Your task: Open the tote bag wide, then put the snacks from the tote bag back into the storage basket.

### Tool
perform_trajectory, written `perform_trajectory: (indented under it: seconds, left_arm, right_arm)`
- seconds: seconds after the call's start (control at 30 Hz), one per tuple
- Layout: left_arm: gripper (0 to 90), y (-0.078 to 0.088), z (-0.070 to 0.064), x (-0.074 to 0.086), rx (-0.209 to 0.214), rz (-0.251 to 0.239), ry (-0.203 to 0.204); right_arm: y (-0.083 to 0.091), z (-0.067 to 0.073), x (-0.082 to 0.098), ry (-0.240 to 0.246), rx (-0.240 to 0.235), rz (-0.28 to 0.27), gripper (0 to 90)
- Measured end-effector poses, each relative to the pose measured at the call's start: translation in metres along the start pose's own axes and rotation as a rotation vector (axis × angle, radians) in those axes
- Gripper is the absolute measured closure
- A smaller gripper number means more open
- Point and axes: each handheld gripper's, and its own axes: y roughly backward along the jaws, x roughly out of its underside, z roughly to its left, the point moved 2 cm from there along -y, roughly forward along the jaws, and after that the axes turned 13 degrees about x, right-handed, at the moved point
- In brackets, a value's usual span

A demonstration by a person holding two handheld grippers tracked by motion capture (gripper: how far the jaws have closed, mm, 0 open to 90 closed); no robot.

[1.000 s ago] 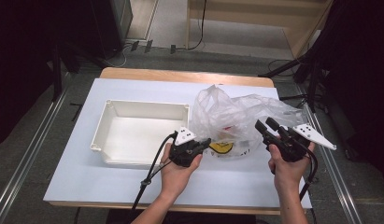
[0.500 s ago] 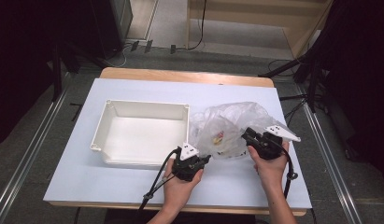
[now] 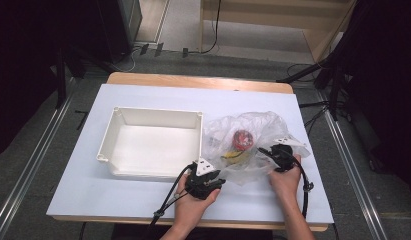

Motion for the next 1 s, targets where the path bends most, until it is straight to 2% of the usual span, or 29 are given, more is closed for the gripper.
perform_trajectory:
  seconds: [0.1,0.13,0.2,0.3,0.43,0.57,0.63,0.7,0.73,0.77,0.8,0.83,0.9,0.93,1.0]
  left_arm:
    - [51.5,0.011,-0.012,-0.009,0.022,-0.066,-0.037]
    - [42.1,0.014,-0.016,-0.013,0.025,-0.084,-0.052]
    - [34.6,0.022,-0.023,-0.023,0.036,-0.127,-0.082]
    - [30.8,0.034,-0.031,-0.038,0.067,-0.193,-0.109]
    - [24.5,0.040,-0.038,-0.057,0.072,-0.228,-0.125]
    - [22.4,0.027,-0.041,-0.072,0.053,-0.199,-0.138]
    - [21.7,0.013,-0.041,-0.077,0.041,-0.167,-0.135]
    - [19.4,0.000,-0.042,-0.079,0.033,-0.128,-0.136]
    - [19.1,-0.005,-0.042,-0.079,0.027,-0.115,-0.142]
    - [18.7,-0.012,-0.041,-0.079,0.003,-0.090,-0.146]
    - [17.8,-0.019,-0.038,-0.078,-0.018,-0.066,-0.142]
    - [17.2,-0.029,-0.033,-0.076,-0.022,-0.030,-0.120]
    - [17.2,-0.037,-0.029,-0.073,-0.038,0.002,-0.109]
    - [17.2,-0.041,-0.027,-0.071,-0.031,0.017,-0.099]
    - [18.6,-0.046,-0.026,-0.069,-0.017,0.042,-0.110]
  right_arm:
    - [0.001,0.002,0.000,-0.002,-0.005,-0.003,83.6]
    - [0.002,0.002,0.000,-0.002,-0.004,-0.007,83.5]
    - [0.002,0.002,0.000,-0.001,-0.007,-0.011,83.5]
    - [0.004,0.000,0.000,-0.027,-0.012,-0.025,83.5]
    - [0.009,-0.002,-0.001,-0.049,-0.035,-0.060,83.5]
    - [0.015,-0.003,-0.002,-0.060,-0.089,-0.106,83.4]
    - [0.020,-0.003,-0.004,-0.085,-0.115,-0.139,83.6]
    - [0.024,-0.002,-0.005,-0.088,-0.128,-0.165,83.6]
    - [0.028,-0.002,-0.006,-0.083,-0.140,-0.187,83.6]
    - [0.030,-0.002,-0.006,-0.081,-0.146,-0.201,83.6]
    - [0.033,-0.002,-0.007,-0.080,-0.153,-0.217,83.6]
    - [0.036,-0.002,-0.007,-0.083,-0.166,-0.235,83.6]
    - [0.045,-0.003,-0.010,-0.109,-0.228,-0.287,83.7]
    - [0.045,-0.003,-0.010,-0.109,-0.228,-0.287,83.7]
    - [0.048,-0.001,-0.012,-0.099,-0.263,-0.310,83.8]
